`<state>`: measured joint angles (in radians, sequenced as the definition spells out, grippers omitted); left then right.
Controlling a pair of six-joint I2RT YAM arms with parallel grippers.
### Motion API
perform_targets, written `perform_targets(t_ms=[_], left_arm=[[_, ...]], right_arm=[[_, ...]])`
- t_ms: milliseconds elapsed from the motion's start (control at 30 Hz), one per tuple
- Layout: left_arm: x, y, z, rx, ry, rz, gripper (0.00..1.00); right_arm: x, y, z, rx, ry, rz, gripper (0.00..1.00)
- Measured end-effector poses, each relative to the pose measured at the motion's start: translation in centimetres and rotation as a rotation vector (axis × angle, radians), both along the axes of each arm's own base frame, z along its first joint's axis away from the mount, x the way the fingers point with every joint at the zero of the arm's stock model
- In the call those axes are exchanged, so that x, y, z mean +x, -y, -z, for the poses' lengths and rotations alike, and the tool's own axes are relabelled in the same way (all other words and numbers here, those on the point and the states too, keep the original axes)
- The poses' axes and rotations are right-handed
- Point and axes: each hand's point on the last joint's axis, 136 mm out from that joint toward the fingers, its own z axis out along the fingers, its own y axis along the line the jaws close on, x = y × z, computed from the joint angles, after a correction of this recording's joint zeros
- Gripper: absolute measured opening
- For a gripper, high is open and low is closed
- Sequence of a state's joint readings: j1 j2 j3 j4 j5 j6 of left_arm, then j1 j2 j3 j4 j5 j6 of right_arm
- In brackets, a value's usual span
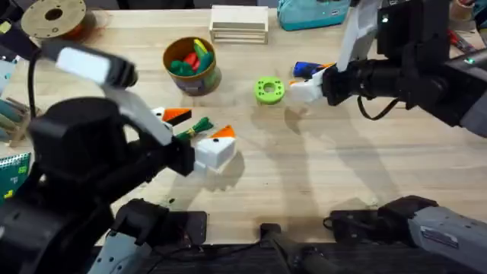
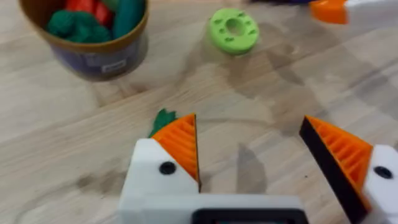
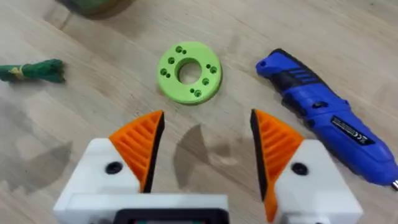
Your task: Pick up the gripper from the table and insert it into the empty holder that is missing its gripper. Then pick up a screw, insert it into the mounting hole, and use the screwdriver to tighten it. Finally, clean up the table by picking up the vegetable and placing it into the bucket.
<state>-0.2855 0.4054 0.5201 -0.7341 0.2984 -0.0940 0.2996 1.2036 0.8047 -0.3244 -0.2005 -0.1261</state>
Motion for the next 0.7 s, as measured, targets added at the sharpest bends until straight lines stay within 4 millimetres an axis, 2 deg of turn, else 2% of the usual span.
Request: perform_targets(t_ms=[200,267,400,433,533,600,633,700], left_arm=[[1.5,-2.0,1.4,0.106,-0.056,-0.110,0.987],[2.2,-2.6,1.3,0.126,-0.039,-0.150,0.987],[2.8,-2.0,0.1,0.088,0.007,-0.138,0.987],[2.1,-1.9,0.3,0.113,-0.022,-0.104,0.987],[1.4,-2.1,1.1,0.170,-0.085,-0.068,0.987],[1.5,-2.3,2.2,0.272,-0.181,-0.019,0.987],[1.7,-2.8,3.3,0.362,-0.272,0.017,0.987],[1.8,-2.9,4.4,0.418,-0.350,0.052,0.987]], right_arm=[[0.0,0.0,0.0,0.000,-0.002,0.000,0.787],[0.0,0.0,0.0,0.000,-0.001,0.000,0.786],[0.0,0.0,0.0,-0.001,-0.002,0.000,0.789],[0.0,0.0,0.0,-0.001,-0.002,0.000,0.788],[0.0,0.0,0.0,0.000,-0.001,0.000,0.788],[0.0,0.0,0.0,0.000,-0.001,0.000,0.789],[0.0,0.0,0.0,0.000,-0.001,0.000,0.789],[0.0,0.0,0.0,0.000,-0.001,0.000,0.789]])
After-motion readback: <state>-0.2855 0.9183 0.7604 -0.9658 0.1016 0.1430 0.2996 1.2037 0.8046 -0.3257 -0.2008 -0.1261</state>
